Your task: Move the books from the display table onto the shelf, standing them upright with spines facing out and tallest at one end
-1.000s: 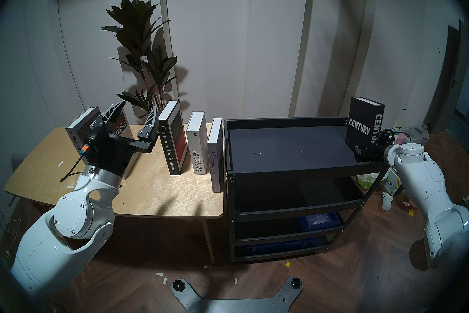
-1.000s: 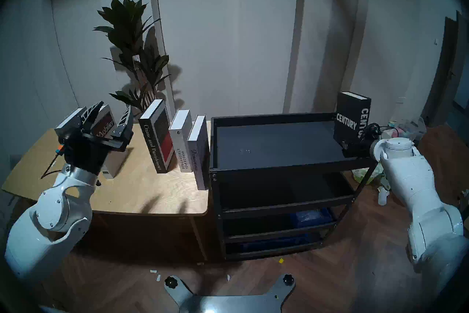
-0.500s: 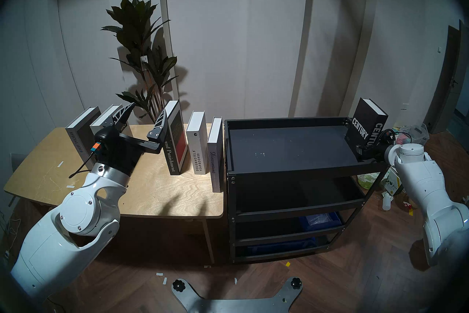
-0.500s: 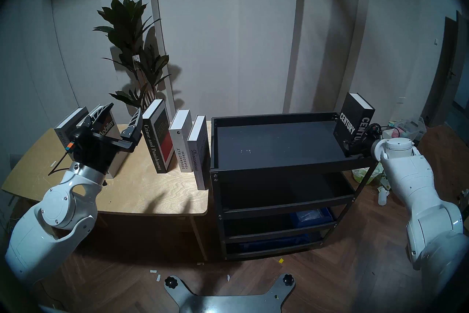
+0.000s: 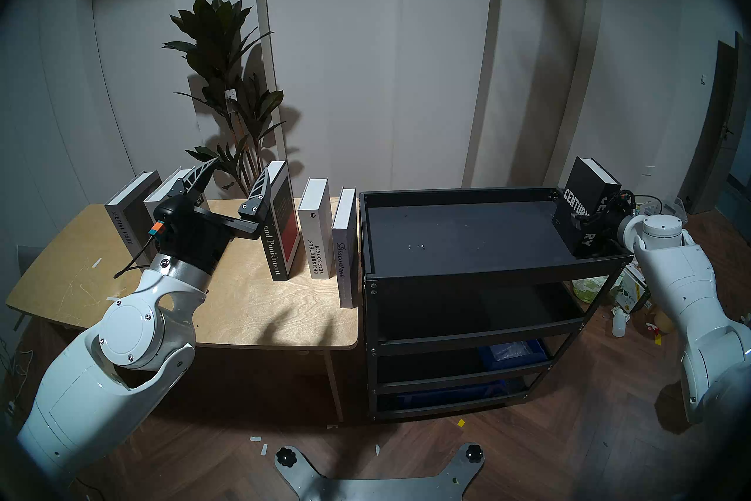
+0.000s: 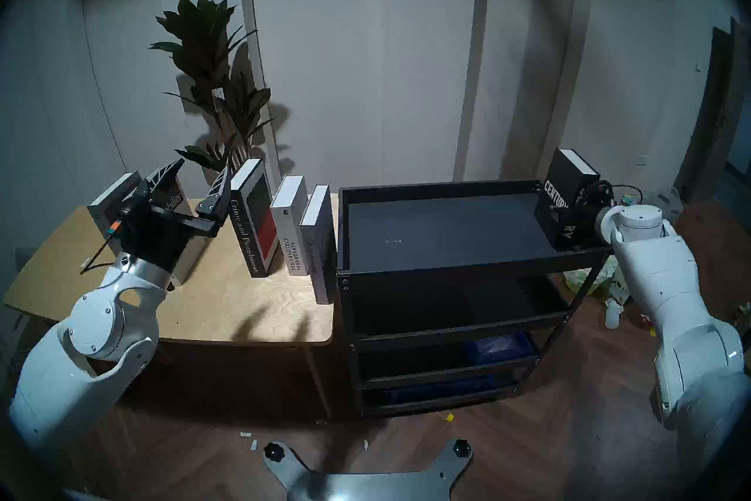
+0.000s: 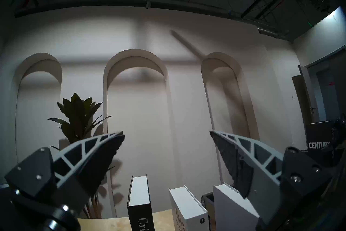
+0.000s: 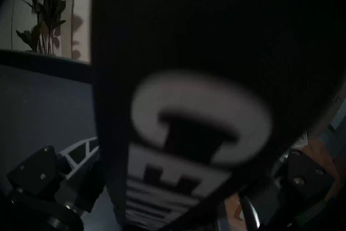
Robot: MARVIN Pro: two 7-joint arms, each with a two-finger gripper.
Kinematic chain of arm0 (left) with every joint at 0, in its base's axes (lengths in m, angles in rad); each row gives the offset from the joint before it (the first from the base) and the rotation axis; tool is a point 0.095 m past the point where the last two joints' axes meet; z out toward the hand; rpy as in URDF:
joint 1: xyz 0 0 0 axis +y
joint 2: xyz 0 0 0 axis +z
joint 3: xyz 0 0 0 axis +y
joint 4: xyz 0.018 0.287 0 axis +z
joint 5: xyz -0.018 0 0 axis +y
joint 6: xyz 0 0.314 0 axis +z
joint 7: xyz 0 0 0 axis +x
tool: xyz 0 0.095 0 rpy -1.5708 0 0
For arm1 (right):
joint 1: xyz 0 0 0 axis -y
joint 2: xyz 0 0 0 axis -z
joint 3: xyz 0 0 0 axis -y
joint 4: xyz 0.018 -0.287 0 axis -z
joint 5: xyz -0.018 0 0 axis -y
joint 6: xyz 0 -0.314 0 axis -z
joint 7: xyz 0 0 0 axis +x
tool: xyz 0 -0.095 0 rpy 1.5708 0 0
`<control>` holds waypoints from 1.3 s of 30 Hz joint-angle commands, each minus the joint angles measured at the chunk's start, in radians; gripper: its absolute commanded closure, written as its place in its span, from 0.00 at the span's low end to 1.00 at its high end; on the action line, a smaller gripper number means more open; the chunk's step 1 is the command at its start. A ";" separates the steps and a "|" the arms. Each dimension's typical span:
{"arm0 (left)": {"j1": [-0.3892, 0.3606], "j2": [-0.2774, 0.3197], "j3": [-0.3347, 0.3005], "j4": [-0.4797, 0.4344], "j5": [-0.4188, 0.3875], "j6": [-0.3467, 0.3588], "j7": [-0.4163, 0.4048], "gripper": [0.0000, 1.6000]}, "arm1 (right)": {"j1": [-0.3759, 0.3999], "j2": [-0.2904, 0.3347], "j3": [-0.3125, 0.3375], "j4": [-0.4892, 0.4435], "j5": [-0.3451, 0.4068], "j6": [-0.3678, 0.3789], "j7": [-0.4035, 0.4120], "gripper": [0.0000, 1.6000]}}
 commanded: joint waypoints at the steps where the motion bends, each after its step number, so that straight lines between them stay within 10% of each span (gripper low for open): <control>1: -0.020 -0.003 -0.016 -0.010 -0.003 -0.010 0.003 0.00 | 0.025 0.046 0.055 -0.114 0.018 -0.041 -0.015 0.00; 15: -0.009 -0.010 -0.021 -0.009 -0.011 0.000 0.006 0.00 | 0.003 0.024 0.195 -0.314 0.123 -0.130 -0.019 0.00; 31: 0.006 -0.014 0.043 -0.032 -0.004 0.010 -0.001 0.00 | -0.089 -0.189 0.048 -0.535 0.271 -0.161 0.147 0.00; 39: 0.015 -0.011 0.036 -0.045 0.004 0.007 0.007 0.00 | -0.137 -0.201 0.051 -0.651 0.329 -0.191 0.192 0.00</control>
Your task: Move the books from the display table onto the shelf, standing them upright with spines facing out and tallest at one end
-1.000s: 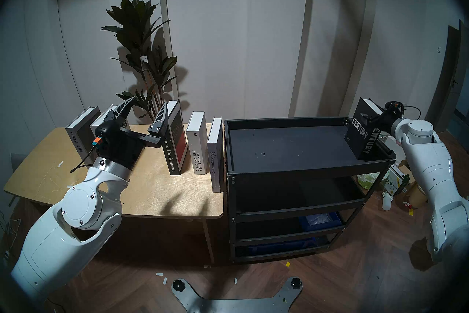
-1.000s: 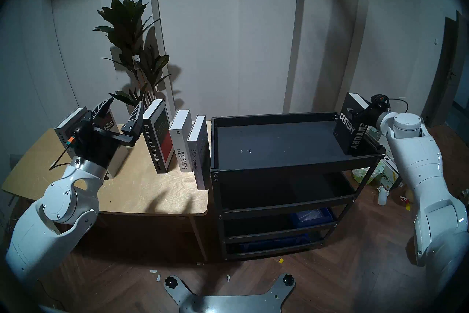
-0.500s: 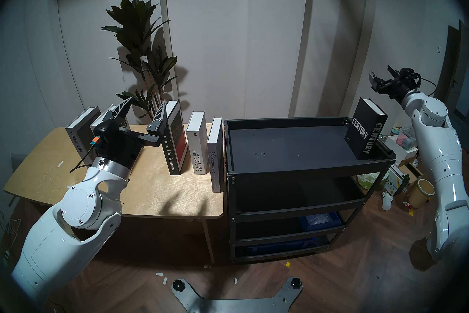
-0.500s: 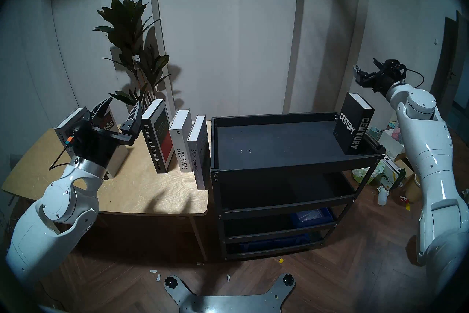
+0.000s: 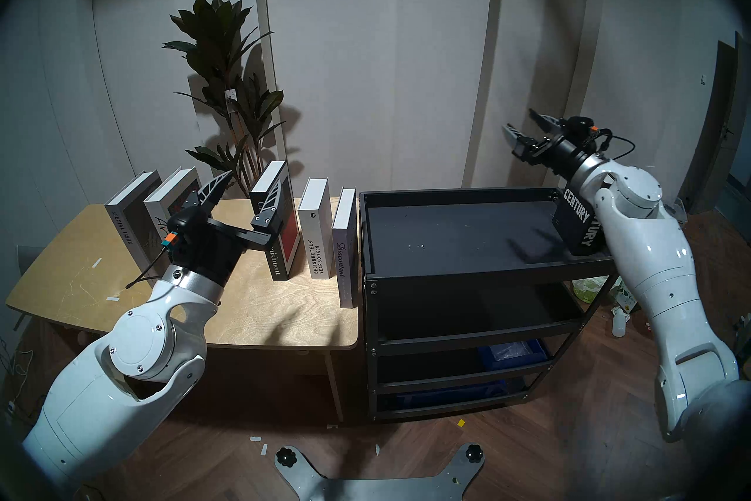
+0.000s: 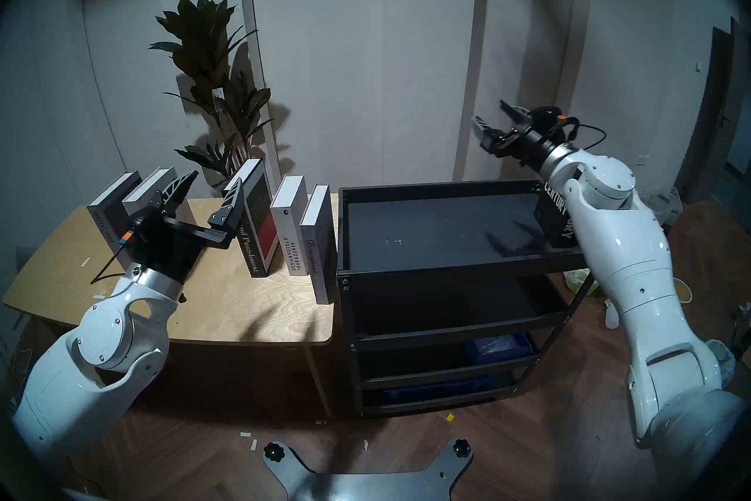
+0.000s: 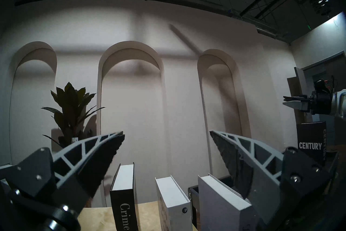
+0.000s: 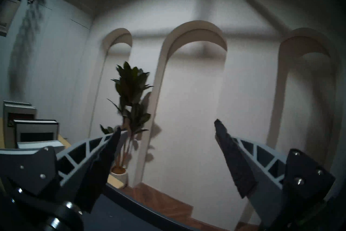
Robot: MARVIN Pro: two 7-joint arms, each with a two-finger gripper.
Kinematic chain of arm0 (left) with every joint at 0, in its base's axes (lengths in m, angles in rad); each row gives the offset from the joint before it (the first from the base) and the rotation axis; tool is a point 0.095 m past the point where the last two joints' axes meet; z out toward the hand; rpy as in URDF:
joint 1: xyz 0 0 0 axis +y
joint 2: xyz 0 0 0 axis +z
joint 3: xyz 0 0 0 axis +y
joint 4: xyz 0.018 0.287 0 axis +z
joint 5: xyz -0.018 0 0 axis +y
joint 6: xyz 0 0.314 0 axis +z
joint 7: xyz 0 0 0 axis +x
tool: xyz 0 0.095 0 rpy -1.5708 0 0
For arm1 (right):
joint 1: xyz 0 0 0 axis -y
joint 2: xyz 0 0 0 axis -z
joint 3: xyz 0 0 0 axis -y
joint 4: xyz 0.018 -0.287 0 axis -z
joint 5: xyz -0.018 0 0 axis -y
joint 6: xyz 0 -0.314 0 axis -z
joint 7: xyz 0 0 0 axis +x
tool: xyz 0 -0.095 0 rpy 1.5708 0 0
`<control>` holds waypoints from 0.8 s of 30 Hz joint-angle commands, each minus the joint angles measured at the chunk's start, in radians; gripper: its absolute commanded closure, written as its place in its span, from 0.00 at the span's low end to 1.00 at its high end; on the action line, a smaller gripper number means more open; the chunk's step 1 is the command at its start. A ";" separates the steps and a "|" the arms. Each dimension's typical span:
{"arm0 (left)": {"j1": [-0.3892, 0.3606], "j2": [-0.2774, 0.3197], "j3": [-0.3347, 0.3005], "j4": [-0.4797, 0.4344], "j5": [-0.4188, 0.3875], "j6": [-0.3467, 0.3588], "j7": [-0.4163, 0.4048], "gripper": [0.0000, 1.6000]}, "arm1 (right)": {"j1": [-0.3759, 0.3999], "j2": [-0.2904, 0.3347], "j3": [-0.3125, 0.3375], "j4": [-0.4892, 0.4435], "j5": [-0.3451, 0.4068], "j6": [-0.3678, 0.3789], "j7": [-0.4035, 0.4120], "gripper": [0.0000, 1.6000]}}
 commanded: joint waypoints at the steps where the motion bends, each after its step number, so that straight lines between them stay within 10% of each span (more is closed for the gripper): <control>1: 0.008 0.004 -0.016 -0.026 0.008 -0.003 0.008 0.00 | -0.042 -0.041 0.021 -0.103 0.061 -0.037 0.024 0.00; 24: 0.089 0.043 0.006 -0.064 0.086 0.002 -0.002 0.00 | -0.378 -0.110 0.095 -0.431 0.098 -0.021 -0.231 0.00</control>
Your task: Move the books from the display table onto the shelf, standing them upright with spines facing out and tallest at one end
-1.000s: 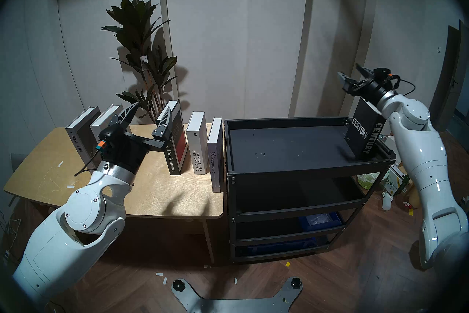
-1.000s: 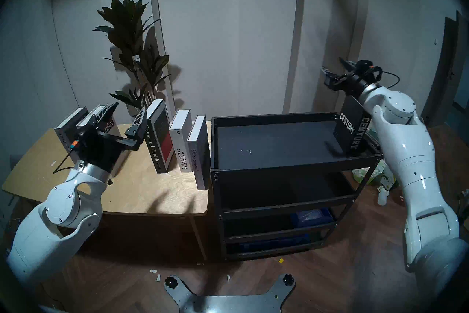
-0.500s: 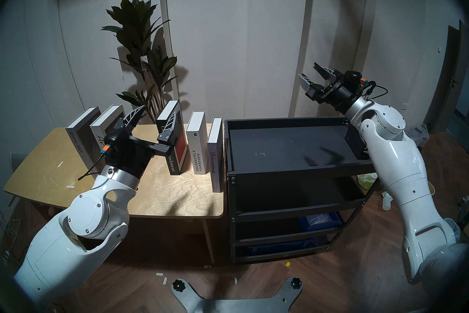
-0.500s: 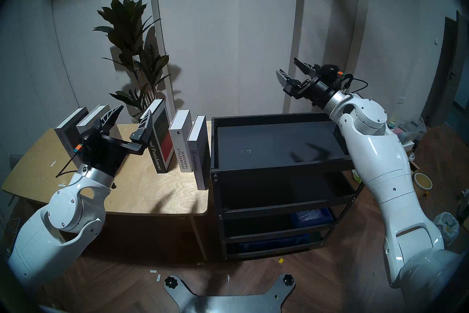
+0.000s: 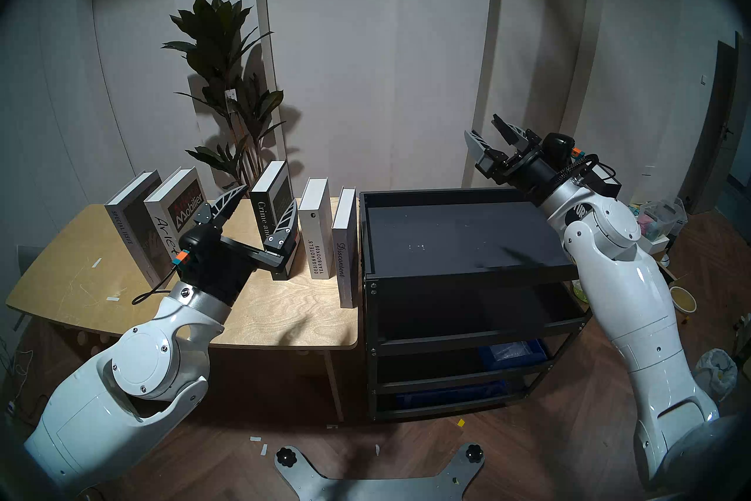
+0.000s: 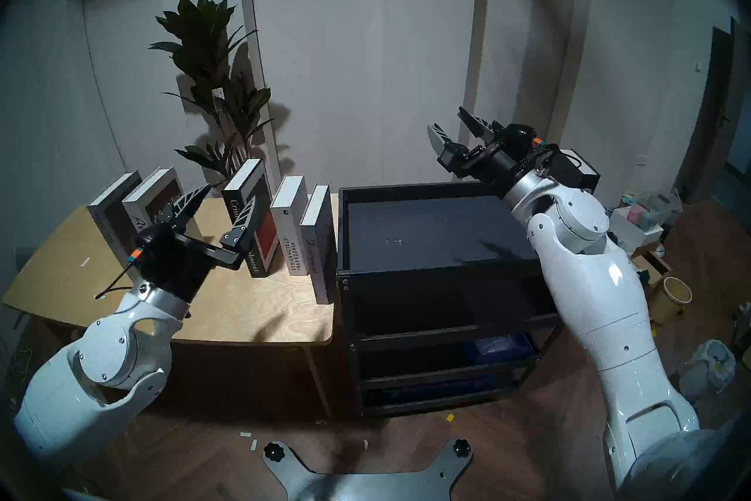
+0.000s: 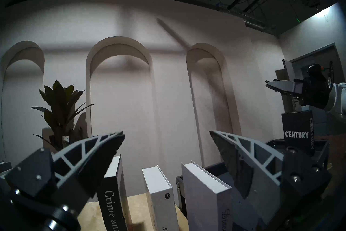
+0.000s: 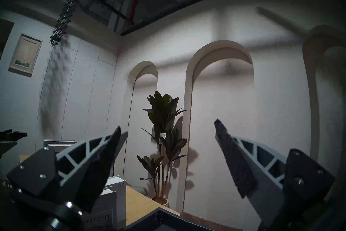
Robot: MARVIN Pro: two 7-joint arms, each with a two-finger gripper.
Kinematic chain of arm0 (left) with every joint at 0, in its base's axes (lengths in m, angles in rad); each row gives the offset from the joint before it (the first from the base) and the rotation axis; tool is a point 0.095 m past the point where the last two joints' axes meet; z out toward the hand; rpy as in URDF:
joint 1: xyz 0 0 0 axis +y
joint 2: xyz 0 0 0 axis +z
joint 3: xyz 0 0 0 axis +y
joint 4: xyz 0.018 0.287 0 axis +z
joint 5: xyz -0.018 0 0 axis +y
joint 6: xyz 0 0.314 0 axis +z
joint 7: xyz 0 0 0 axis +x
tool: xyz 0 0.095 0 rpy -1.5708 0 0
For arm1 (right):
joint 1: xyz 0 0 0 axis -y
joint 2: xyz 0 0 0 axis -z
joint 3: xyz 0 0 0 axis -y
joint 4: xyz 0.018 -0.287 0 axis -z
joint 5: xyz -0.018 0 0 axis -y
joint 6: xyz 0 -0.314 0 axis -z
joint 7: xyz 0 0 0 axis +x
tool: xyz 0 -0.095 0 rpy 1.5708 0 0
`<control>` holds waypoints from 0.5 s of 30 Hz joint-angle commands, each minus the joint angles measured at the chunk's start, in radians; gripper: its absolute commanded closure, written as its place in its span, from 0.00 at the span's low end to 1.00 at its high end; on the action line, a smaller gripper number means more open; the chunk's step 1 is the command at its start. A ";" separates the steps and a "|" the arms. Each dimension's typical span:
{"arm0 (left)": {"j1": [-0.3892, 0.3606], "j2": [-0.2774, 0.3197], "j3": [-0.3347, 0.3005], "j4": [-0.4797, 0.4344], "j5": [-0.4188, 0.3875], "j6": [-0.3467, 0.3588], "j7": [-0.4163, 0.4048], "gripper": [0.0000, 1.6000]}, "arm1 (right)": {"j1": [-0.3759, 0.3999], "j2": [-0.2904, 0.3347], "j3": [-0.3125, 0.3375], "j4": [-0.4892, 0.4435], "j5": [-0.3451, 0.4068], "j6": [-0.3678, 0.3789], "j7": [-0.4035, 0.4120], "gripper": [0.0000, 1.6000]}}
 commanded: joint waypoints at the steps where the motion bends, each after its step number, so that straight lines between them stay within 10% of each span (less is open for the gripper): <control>1: 0.015 0.013 -0.016 -0.027 0.026 0.001 0.008 0.00 | -0.117 -0.031 0.044 -0.126 -0.002 -0.002 -0.112 0.00; 6: 0.046 0.022 -0.026 -0.031 0.073 -0.045 0.002 0.00 | -0.160 -0.044 0.055 -0.181 -0.014 0.004 -0.187 0.00; 15: 0.126 0.021 -0.066 -0.065 0.064 0.090 0.103 0.00 | -0.238 -0.059 0.066 -0.302 -0.054 0.049 -0.343 0.00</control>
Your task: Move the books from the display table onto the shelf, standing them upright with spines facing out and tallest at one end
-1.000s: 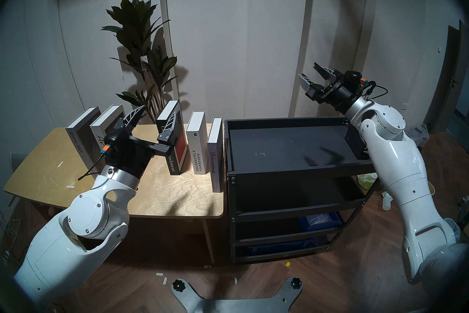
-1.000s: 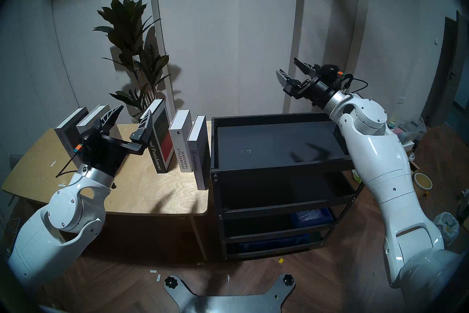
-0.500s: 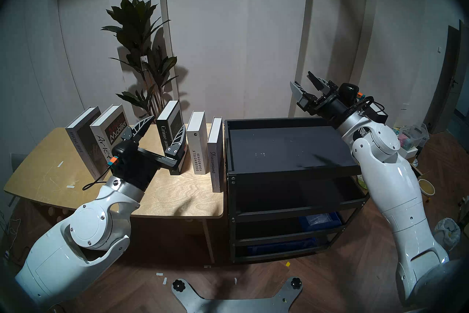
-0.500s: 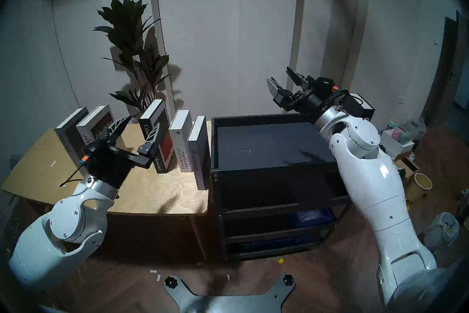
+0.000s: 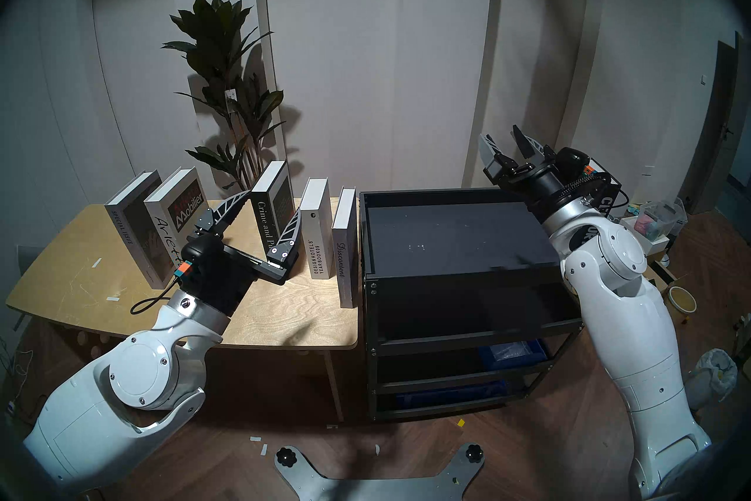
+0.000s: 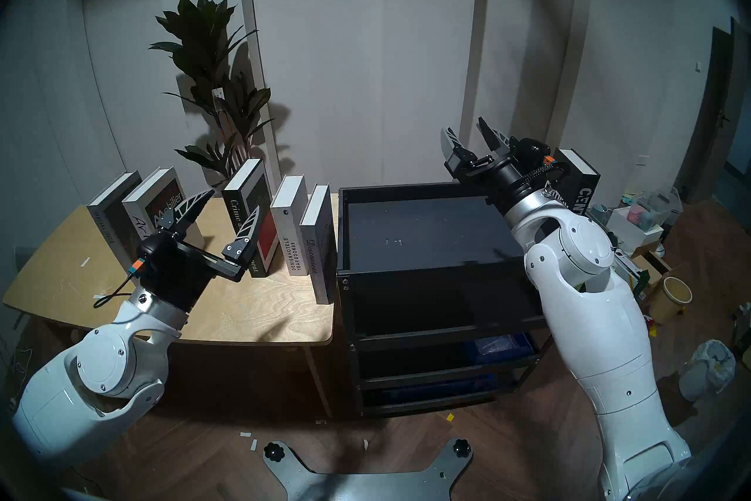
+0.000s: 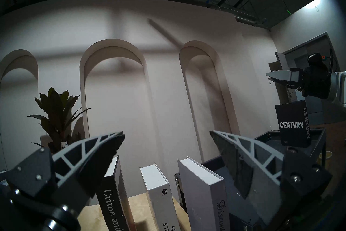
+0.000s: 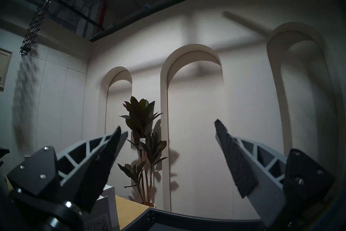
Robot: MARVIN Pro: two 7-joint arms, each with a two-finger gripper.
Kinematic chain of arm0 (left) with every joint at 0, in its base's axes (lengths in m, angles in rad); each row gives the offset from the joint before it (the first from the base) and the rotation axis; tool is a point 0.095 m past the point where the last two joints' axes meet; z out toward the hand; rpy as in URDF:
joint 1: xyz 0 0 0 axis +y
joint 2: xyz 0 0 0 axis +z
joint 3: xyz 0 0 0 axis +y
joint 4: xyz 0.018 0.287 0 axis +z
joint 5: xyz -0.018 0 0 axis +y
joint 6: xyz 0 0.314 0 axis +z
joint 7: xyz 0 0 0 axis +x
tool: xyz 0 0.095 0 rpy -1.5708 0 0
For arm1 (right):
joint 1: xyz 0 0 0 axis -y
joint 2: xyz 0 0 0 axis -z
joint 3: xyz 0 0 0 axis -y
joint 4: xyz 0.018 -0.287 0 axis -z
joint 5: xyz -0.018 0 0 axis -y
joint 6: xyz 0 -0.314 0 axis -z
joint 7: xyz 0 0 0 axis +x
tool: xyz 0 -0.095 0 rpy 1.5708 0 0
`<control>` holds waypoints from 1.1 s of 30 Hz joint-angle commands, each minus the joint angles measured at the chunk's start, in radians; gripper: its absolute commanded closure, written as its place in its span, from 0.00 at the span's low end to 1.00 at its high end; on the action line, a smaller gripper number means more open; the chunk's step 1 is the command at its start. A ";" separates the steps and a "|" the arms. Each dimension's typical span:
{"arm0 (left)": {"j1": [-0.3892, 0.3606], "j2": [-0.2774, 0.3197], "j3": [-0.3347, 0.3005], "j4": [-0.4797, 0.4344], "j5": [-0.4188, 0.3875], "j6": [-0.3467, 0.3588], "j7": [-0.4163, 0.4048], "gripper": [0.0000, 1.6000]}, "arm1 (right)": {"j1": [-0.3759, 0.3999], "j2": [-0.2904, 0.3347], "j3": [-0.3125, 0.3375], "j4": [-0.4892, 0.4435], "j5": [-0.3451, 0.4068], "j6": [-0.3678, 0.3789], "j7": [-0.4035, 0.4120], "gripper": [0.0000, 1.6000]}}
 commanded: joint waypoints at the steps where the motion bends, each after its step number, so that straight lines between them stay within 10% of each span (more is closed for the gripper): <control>1: 0.049 -0.009 -0.038 -0.044 -0.023 0.098 0.077 0.00 | -0.069 -0.020 0.016 -0.115 -0.028 0.040 -0.104 0.00; 11: -0.086 -0.097 0.028 -0.045 -0.132 0.209 0.152 0.00 | -0.113 -0.030 0.019 -0.210 -0.053 0.126 -0.221 0.00; 33: -0.215 -0.116 0.148 -0.033 -0.061 0.227 0.086 0.00 | -0.113 -0.045 -0.080 -0.116 -0.095 0.118 -0.218 0.00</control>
